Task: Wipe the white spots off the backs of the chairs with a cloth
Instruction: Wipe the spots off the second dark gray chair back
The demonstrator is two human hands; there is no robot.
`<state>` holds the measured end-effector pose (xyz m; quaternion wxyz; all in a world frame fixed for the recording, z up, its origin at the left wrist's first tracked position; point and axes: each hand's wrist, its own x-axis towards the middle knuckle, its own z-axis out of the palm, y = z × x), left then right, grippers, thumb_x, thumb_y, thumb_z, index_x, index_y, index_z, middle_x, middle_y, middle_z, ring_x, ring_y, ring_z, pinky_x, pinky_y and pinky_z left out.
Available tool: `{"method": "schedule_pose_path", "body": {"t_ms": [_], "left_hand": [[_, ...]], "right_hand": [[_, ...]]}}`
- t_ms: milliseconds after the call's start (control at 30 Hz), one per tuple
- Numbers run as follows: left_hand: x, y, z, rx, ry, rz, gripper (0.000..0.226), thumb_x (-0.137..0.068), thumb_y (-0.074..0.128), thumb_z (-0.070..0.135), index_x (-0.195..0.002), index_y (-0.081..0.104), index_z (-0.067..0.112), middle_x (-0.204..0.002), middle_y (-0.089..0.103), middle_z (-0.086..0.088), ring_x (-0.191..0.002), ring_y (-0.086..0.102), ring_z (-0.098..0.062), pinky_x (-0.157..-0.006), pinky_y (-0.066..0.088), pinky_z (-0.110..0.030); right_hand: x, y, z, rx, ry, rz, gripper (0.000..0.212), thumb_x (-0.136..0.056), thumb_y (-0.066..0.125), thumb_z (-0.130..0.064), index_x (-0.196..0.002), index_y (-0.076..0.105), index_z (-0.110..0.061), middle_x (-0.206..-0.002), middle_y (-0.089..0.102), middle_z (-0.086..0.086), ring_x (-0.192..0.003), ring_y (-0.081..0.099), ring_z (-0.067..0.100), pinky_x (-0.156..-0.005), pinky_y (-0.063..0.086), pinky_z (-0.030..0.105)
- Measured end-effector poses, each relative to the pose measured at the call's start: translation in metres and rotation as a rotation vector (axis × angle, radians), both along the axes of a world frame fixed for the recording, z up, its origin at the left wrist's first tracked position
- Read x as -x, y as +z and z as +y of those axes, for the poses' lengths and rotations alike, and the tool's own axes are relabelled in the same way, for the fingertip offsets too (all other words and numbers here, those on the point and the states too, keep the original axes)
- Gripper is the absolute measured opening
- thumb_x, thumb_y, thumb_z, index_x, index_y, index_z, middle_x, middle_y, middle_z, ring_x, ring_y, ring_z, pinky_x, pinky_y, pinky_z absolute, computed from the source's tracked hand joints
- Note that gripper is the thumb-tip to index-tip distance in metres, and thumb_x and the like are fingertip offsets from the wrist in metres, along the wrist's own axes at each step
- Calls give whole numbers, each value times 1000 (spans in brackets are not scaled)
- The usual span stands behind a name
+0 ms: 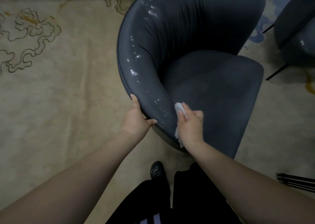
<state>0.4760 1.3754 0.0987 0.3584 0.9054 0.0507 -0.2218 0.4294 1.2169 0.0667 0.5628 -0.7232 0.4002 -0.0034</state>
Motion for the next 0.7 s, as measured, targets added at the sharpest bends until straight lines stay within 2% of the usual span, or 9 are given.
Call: {"method": "schedule_pose_path", "body": {"t_ms": [100, 133, 233, 267, 333, 433, 533, 700], "left_hand": [[-2, 0, 3, -16, -25, 5, 121, -75, 81, 21, -151, -14, 20, -136, 54, -4, -92, 67, -17, -85, 53, -36], [-2, -1, 4, -18, -30, 2, 121, -75, 81, 21, -151, -14, 20, -133, 56, -4, -90, 67, -17, -83, 54, -36], [-2, -5, 4, 5, -22, -15, 121, -74, 81, 22, -151, -12, 19, -136, 54, -2, -94, 67, -16, -82, 53, -32], [-1, -6, 4, 17, -12, -18, 121, -74, 81, 22, -151, -11, 19, -139, 52, -1, -98, 66, -16, -84, 53, -31], [1, -8, 4, 56, 18, -13, 121, -74, 82, 22, -151, -11, 21, -141, 50, 2, -104, 64, -14, -87, 52, -31], [3, -12, 6, 103, 59, -15, 123, -72, 83, 21, -151, -12, 24, -136, 53, 7, -100, 65, -10, -84, 53, -27], [5, -15, 6, 146, 88, -3, 123, -72, 83, 21, -151, -10, 30, -133, 54, 10, -88, 66, -3, -77, 52, -22], [6, -16, 6, 148, 129, 4, 118, -73, 82, 23, -151, -6, 33, -140, 50, 4, -88, 66, -2, -73, 46, -13]], "right_hand": [[6, 3, 1, 144, 111, 16, 35, -99, 49, -29, -131, 54, -17, -103, 37, -5, -86, 53, 8, -65, 33, -4], [-1, 5, 7, 141, 141, -6, 34, -99, 49, -29, -130, 54, -16, -102, 37, -6, -88, 53, 6, -67, 34, -3], [-33, 11, 28, 26, 211, -84, 32, -98, 53, -29, -123, 56, -9, -92, 36, -11, -76, 50, -12, -60, 35, -2], [-40, 12, 32, 34, 264, -116, 32, -98, 53, -28, -124, 56, -10, -92, 36, -10, -77, 49, -12, -62, 34, -3], [-41, 12, 30, 122, 394, -160, 34, -98, 52, -25, -131, 54, -17, -98, 37, -4, -83, 48, -2, -71, 33, -2], [-18, 3, 10, 337, 527, -233, 42, -96, 53, -18, -137, 51, -25, -104, 38, 3, -91, 46, 11, -83, 31, 3], [-2, -2, 6, 387, 530, -303, 43, -94, 55, -16, -136, 53, -22, -103, 38, 4, -93, 46, 15, -87, 30, 3], [-65, 0, 28, 390, 675, -364, 43, -92, 59, -13, -134, 55, -18, -106, 39, 10, -99, 46, 24, -91, 33, 19]]}}
